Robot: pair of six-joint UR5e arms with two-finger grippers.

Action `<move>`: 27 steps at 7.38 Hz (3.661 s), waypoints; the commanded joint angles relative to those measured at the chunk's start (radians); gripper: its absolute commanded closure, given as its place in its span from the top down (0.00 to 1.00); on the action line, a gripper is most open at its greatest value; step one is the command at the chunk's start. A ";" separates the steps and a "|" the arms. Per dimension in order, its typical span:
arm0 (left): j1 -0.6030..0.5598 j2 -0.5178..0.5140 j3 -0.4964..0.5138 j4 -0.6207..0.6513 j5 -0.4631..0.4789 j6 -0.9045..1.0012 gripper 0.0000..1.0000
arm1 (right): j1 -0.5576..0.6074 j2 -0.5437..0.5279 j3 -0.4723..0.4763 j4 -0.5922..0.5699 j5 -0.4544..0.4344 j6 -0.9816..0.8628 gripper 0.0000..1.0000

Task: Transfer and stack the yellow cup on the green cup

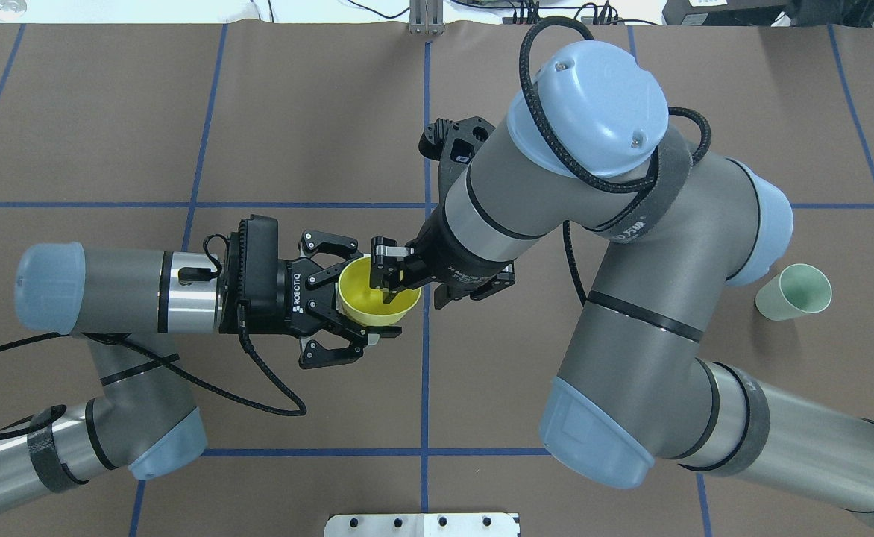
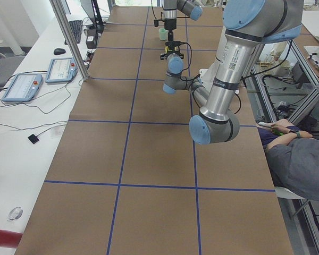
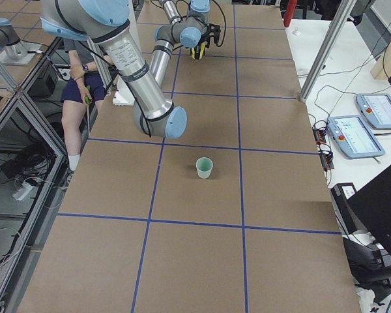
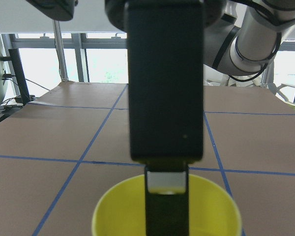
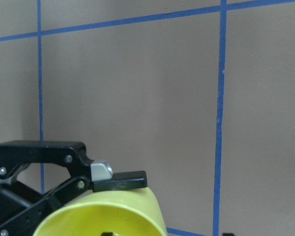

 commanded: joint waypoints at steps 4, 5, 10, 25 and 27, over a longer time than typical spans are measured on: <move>0.002 0.006 -0.008 -0.018 -0.002 -0.001 0.24 | -0.002 -0.003 0.000 0.000 -0.001 -0.001 0.00; 0.004 0.001 -0.011 -0.018 -0.002 -0.004 0.57 | -0.002 0.000 0.000 -0.001 -0.003 -0.001 0.00; 0.007 0.002 -0.004 -0.045 0.000 -0.103 1.00 | -0.002 -0.017 0.034 -0.002 -0.006 0.001 0.00; -0.286 0.390 -0.010 0.365 0.205 -0.157 1.00 | 0.463 -0.493 0.087 -0.069 0.032 -0.587 0.00; -0.456 0.430 -0.007 0.495 0.013 -0.151 1.00 | 0.569 -0.595 0.086 -0.064 0.127 -0.796 0.00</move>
